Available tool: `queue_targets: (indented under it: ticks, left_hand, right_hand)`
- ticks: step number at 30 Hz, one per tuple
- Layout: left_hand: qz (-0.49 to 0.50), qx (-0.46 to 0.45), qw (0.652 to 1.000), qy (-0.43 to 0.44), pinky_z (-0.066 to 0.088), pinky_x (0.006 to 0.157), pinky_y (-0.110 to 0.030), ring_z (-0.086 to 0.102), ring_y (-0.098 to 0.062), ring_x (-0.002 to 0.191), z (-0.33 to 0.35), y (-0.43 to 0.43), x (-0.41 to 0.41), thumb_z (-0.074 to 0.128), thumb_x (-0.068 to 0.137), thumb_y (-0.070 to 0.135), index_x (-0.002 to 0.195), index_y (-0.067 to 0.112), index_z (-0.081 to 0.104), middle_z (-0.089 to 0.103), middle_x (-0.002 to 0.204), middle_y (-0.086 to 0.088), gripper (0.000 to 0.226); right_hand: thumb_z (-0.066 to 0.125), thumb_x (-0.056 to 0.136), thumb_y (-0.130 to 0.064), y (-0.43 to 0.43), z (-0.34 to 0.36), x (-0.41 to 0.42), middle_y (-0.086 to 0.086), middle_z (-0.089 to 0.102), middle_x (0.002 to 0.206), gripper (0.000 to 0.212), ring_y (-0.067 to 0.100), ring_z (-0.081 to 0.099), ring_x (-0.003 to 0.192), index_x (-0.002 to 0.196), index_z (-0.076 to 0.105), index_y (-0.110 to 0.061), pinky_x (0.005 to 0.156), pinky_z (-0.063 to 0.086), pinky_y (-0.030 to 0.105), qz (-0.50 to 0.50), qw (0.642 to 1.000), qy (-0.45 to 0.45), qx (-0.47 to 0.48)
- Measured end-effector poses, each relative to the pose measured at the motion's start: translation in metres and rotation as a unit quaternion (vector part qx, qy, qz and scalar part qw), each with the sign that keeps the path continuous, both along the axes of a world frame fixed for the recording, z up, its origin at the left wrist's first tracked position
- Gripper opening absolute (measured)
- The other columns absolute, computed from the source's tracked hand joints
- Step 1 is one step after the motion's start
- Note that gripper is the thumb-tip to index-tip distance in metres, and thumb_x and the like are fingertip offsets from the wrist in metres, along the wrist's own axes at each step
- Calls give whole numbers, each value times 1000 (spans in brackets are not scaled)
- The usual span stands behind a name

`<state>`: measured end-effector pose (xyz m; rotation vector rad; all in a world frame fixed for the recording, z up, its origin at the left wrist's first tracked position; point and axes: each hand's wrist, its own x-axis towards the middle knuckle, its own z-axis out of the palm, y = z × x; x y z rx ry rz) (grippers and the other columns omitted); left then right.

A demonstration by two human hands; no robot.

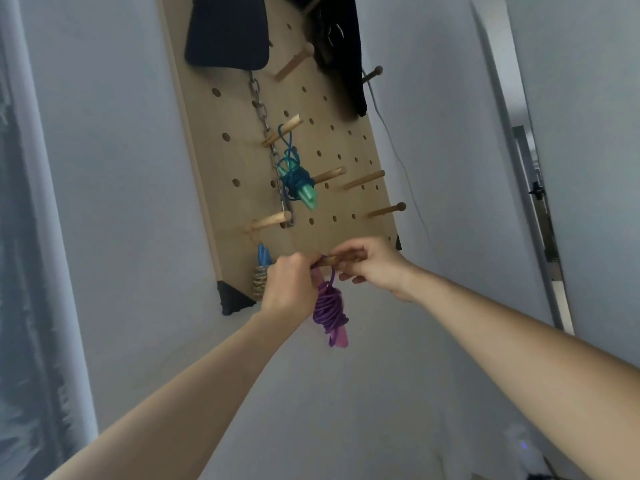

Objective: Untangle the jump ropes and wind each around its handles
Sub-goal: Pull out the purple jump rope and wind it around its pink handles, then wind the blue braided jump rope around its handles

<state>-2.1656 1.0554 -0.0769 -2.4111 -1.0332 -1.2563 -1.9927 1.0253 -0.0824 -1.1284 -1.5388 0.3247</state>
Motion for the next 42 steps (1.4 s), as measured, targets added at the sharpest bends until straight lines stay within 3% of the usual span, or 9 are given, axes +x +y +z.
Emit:
queue_targets:
  ticks: [5, 10, 15, 17, 25, 30, 35, 39, 42]
  left_hand:
    - [-6, -12, 1000, -18, 52, 84, -40, 65, -34, 100, 0, -13, -5, 56, 90, 0, 125, 17, 68, 73, 107, -12, 40]
    - [-63, 35, 997, -37, 48, 75, -29, 69, -14, 80, -15, -31, -15, 71, 82, 5, 119, 23, 70, 73, 98, 11, 41]
    - [-129, -35, 990, 47, 49, 69, -12, 66, 3, 67, -67, -49, -8, 80, 80, 22, 116, 30, 68, 70, 91, 19, 39]
    - [-168, -92, 977, 95, 55, 70, -21, 67, 0, 67, -96, -55, 1, 80, 81, 28, 116, 31, 68, 71, 89, 18, 37]
    - [-274, -303, 886, 218, 55, 73, -22, 69, -3, 70, -253, -60, 67, 78, 83, 28, 107, 30, 72, 74, 85, 14, 25]
    - [-285, -392, 818, 309, 47, 71, -11, 59, 17, 65, -361, -65, 122, 67, 84, 9, 105, 22, 74, 73, 79, 13, 25]
    - [-276, -480, 740, 380, 57, 85, -30, 71, -12, 88, -469, -67, 166, 72, 86, 20, 109, 16, 74, 78, 99, 1, 24]
    - [-275, -535, 692, 398, 52, 70, -18, 68, -14, 82, -551, -79, 189, 73, 90, 20, 111, 11, 73, 76, 102, -6, 24]
    - [-271, -583, 658, 392, 49, 74, -19, 64, -17, 92, -610, -87, 195, 70, 91, 12, 114, 2, 70, 70, 105, -11, 25]
  right_hand:
    - [66, 91, -1, -14, 2, 7, 9, 71, 102, 33, 12, 67, 76, 122, 66, -10, 57, 46, 10, -28, 997, -71, 26]
    - [74, 86, -9, -49, -18, 35, -2, 70, 94, 30, 13, 67, 83, 114, 69, -19, 75, 52, 24, -84, 989, -116, 43]
    - [77, 83, -13, -103, -75, 64, -2, 71, 83, 14, 12, 67, 72, 97, 75, -19, 72, 52, 21, -123, 985, -125, 4]
    - [78, 82, -14, -122, -107, 77, -4, 72, 79, 11, 9, 67, 71, 91, 77, -21, 70, 52, 19, -132, 982, -133, -18]
    - [79, 82, -15, -182, -274, 123, -5, 72, 75, 9, 8, 66, 70, 87, 78, -22, 67, 52, 18, -168, 958, -126, -194]
    - [77, 84, -18, -199, -382, 152, -16, 69, 73, 8, -6, 63, 70, 84, 76, -26, 63, 43, 8, -165, 919, -145, -329]
    - [73, 87, -11, -212, -479, 175, -16, 66, 76, 5, -6, 61, 70, 88, 76, -15, 71, 49, 19, -123, 873, -149, -449]
    - [71, 89, -15, -225, -557, 182, -18, 65, 82, 8, -4, 61, 78, 92, 73, -22, 74, 47, 18, -98, 836, -125, -526]
    - [71, 88, -13, -241, -618, 177, -9, 69, 85, 9, 7, 65, 79, 95, 75, -15, 70, 49, 20, -111, 812, -99, -564]
